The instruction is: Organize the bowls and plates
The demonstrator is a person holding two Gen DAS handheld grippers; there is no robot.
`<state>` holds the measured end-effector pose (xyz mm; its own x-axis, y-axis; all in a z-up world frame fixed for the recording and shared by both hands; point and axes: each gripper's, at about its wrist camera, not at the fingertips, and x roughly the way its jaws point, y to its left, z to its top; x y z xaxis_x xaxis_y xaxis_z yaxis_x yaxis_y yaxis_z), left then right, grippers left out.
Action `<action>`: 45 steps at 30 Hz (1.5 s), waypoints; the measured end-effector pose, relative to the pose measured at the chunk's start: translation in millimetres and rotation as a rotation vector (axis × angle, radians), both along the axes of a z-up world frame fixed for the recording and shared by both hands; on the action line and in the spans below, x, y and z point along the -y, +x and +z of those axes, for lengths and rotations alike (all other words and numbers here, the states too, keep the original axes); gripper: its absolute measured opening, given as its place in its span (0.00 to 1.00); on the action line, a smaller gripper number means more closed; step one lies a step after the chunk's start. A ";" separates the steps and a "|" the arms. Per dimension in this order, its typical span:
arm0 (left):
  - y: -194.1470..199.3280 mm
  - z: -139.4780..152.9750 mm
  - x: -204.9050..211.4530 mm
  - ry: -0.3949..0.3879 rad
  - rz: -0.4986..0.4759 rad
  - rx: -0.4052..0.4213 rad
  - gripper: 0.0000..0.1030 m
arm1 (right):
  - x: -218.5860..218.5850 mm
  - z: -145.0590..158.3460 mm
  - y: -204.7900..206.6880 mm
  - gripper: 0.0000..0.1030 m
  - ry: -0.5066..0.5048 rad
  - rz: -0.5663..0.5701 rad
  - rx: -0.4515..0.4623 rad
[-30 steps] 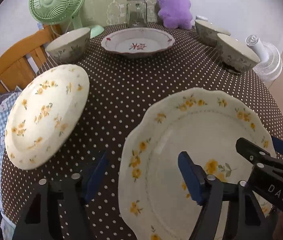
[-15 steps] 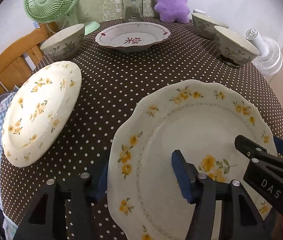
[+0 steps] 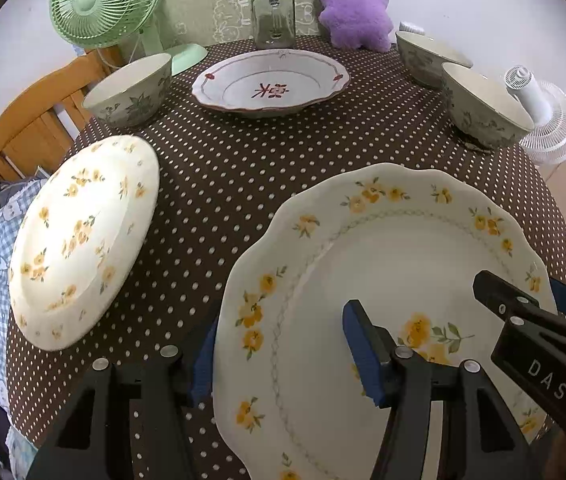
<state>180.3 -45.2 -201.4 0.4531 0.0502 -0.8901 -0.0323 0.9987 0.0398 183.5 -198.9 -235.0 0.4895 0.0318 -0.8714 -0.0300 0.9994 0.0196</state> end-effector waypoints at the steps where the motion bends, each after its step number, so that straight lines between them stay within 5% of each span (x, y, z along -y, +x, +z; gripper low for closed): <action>1: 2.5 0.2 1.7 -0.001 0.001 0.001 0.58 | 1.1 0.9 3.0 0.64 0.000 -0.001 0.001; 28: 35.3 -8.0 26.0 -0.007 0.064 -0.002 0.58 | 26.2 -3.3 50.1 0.64 -0.007 0.024 -0.029; 45: 26.4 16.7 16.4 -0.003 0.120 -0.002 0.88 | 32.5 21.2 42.8 0.72 0.034 0.087 -0.006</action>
<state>206.7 -61.5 -184.7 0.4420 0.1009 -0.8913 -0.1514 0.9878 0.0367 226.3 -231.3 -213.8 0.4785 0.1040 -0.8719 -0.1165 0.9917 0.0543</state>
